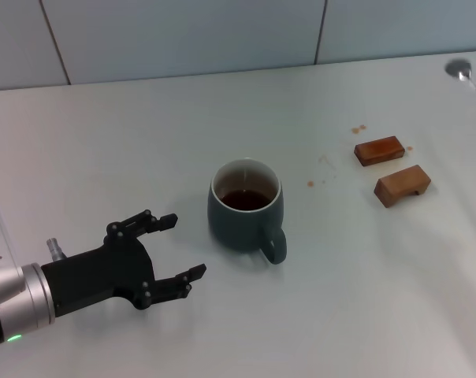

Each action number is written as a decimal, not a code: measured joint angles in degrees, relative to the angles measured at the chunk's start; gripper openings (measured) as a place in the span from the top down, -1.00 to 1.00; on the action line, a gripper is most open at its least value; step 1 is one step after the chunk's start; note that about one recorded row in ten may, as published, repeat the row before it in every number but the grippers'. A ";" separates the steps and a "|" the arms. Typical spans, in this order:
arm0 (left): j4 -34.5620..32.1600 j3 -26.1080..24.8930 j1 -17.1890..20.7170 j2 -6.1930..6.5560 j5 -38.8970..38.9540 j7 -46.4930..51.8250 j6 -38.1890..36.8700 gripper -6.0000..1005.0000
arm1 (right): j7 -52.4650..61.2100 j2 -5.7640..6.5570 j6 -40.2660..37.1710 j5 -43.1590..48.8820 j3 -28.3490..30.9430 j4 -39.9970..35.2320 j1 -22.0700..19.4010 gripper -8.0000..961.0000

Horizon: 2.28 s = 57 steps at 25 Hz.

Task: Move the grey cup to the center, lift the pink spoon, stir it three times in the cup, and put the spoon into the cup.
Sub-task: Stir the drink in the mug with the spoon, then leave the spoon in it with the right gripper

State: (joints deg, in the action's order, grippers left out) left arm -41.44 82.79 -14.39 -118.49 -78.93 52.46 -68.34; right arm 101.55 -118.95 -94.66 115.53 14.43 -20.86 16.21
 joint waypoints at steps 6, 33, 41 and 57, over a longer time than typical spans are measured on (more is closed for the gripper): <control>0.04 -0.01 -0.15 -0.06 0.06 0.15 0.27 -0.68 | 14.79 -0.38 -7.12 0.08 -17.47 -30.35 5.41 0.74; -0.38 -0.55 -0.21 0.10 0.00 1.72 0.32 -0.68 | 48.62 5.19 -24.07 7.67 -51.19 -75.63 22.41 0.73; -0.40 -0.62 -0.43 0.11 0.00 1.75 0.46 -0.68 | 50.48 6.38 -27.02 13.67 -55.65 -73.91 28.09 0.73; -0.34 -0.53 -0.73 0.11 0.00 1.78 1.29 -0.68 | 50.00 7.20 -25.07 21.64 -60.65 -61.88 36.63 0.73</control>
State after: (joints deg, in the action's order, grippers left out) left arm -41.78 82.27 -15.12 -118.38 -78.92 54.23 -67.05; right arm 151.55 -111.75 -119.74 137.17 -46.22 -82.74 52.84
